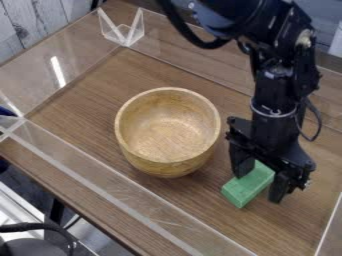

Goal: Put the green block in the brown bowl

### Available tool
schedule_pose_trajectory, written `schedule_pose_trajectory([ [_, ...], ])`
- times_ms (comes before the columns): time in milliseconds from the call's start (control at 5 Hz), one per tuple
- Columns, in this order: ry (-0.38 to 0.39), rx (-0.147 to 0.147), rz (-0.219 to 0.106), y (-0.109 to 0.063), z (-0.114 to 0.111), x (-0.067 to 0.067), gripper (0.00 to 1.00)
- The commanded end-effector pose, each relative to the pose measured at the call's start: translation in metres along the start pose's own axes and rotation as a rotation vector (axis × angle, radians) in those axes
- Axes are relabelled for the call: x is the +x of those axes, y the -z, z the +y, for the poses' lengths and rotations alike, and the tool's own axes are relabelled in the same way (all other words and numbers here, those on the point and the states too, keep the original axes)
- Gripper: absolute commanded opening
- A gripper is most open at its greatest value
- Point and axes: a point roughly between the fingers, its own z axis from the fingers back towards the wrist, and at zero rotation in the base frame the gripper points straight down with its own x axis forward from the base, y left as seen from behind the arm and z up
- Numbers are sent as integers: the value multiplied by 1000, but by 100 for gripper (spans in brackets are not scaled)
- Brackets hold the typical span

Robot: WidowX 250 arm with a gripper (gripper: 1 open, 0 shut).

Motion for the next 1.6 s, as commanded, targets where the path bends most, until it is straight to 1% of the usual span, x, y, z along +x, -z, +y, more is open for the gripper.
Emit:
schedule_pose_trajectory([
  [0,5,-7,-68,-16,1,9,100],
  [800,-8,-11,-60,-9,4,8,100],
  [1400,-4,0,-53,-9,3,7,100],
])
